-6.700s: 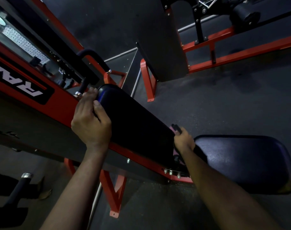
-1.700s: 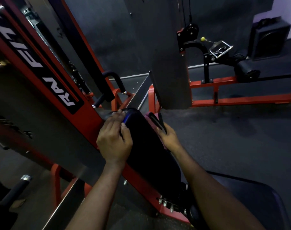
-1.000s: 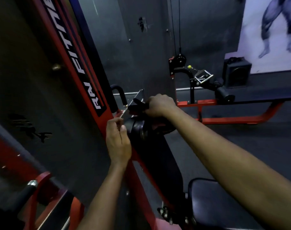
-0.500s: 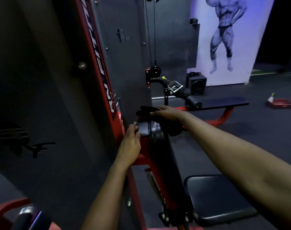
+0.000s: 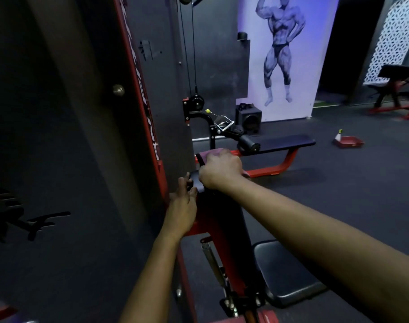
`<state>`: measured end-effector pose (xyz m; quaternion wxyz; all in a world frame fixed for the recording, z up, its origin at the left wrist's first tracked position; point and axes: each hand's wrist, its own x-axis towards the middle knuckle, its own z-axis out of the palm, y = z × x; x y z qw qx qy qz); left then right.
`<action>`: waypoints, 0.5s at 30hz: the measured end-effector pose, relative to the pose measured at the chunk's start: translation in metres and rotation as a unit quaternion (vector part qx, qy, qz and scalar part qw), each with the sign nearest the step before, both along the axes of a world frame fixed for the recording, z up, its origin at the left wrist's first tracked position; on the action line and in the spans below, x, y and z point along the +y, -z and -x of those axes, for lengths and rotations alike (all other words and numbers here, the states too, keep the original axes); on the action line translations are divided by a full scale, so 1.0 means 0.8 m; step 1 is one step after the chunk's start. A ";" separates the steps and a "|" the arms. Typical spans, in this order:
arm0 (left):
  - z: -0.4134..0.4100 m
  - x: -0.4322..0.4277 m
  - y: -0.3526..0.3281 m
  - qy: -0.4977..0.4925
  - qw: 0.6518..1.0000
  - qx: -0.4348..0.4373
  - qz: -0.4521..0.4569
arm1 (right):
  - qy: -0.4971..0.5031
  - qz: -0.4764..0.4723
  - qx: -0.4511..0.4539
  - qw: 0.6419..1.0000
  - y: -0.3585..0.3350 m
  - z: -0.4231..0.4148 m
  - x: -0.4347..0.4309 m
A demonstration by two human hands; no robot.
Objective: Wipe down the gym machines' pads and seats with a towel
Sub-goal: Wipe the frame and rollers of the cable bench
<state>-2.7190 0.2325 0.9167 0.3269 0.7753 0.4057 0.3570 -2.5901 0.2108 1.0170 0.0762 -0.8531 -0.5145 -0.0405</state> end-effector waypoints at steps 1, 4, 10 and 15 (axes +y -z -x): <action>0.000 0.001 0.000 -0.003 1.000 0.002 0.006 | -0.008 0.016 -0.001 1.000 -0.008 0.002 0.008; 0.001 -0.005 -0.005 -0.002 1.000 0.010 0.009 | -0.025 0.063 -0.019 0.998 -0.025 0.004 0.023; 0.003 -0.016 -0.019 -0.005 1.000 -0.011 -0.016 | 0.029 -0.085 -0.002 0.996 0.023 0.013 -0.009; -0.003 -0.011 -0.033 -0.050 0.997 -0.005 -0.055 | 0.053 -0.255 -0.023 0.965 0.085 0.022 -0.059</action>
